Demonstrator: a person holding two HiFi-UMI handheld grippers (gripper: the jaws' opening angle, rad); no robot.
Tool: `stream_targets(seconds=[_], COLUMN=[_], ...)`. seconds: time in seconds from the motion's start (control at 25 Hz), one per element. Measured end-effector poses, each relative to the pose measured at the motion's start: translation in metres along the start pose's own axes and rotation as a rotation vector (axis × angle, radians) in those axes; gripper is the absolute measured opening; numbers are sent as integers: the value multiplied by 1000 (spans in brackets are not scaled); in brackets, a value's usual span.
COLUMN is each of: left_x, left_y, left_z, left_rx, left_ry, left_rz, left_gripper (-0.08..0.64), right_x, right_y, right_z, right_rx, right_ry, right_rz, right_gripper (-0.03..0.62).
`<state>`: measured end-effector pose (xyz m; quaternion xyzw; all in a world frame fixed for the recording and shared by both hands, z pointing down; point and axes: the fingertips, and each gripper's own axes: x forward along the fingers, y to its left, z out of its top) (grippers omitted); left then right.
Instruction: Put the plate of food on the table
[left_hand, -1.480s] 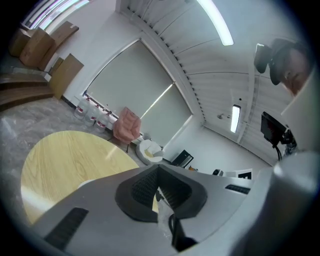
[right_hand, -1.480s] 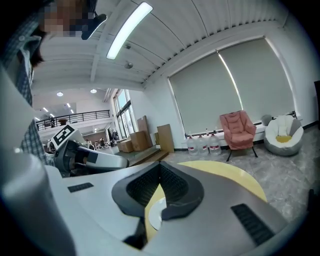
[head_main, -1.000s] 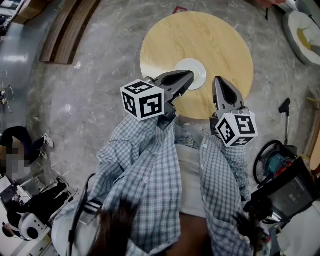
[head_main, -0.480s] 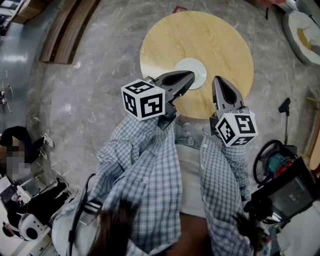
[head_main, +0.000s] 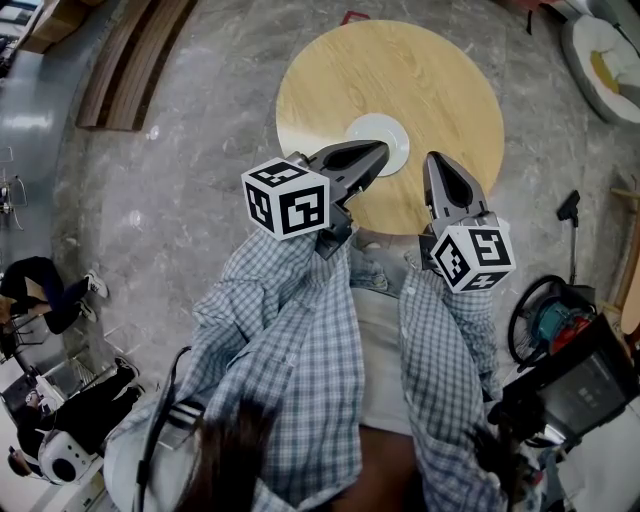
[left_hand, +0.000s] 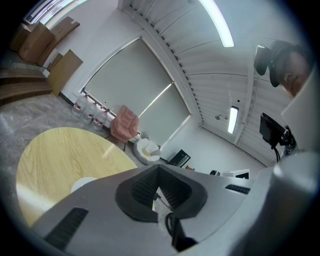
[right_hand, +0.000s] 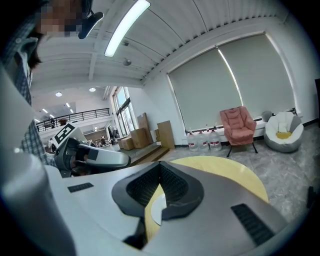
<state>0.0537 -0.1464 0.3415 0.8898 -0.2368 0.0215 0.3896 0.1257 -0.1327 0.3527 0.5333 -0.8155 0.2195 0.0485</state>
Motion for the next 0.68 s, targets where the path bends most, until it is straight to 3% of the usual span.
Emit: stream_targets(seconds=[0.48,0.68], left_x=[-3,-14], left_y=[0,6], left_z=[-3,3], left_rx=[-13,-9], left_ry=[9,-16], left_rz=[-4,35], left_gripper=[6,6], right_x=[6,22], right_y=[8,21], right_z=[-7,-10], right_rx=[-4,-12], right_ry=[25,44], right_rz=[22,87], right_gripper=[8,8])
